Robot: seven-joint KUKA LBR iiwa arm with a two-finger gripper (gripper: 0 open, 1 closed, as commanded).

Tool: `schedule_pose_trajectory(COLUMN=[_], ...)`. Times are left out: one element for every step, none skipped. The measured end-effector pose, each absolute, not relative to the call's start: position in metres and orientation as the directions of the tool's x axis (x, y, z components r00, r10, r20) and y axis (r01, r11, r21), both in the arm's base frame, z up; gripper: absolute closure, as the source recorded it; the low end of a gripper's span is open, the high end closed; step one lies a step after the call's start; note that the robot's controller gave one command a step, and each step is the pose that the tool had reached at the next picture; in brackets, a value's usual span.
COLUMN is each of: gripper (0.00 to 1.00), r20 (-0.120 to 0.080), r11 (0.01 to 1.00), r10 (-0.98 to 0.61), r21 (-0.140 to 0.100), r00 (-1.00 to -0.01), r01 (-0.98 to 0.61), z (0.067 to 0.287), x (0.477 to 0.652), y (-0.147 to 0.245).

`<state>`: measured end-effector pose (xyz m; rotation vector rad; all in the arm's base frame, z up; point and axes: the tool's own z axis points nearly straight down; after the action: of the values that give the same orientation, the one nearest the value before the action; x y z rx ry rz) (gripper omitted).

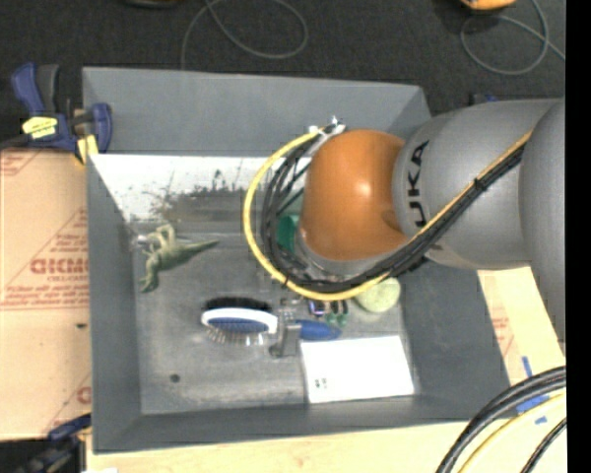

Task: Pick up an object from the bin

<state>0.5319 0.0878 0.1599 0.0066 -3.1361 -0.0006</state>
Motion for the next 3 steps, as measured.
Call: schedule_pose_trajectory(gripper=[0.0,0.0,0.0], r20=[-0.003,-0.008,-0.002], r11=[1.0,0.999,1.0], r10=[-0.001,0.054,0.002], r21=[0.001,0.003,0.0], r00=[-1.0,-0.998,-1.0], r01=[-0.001,0.054,0.002], z=[0.165,0.098,0.07], x=[0.534,0.568,0.574], y=[0.087,0.104,0.102])
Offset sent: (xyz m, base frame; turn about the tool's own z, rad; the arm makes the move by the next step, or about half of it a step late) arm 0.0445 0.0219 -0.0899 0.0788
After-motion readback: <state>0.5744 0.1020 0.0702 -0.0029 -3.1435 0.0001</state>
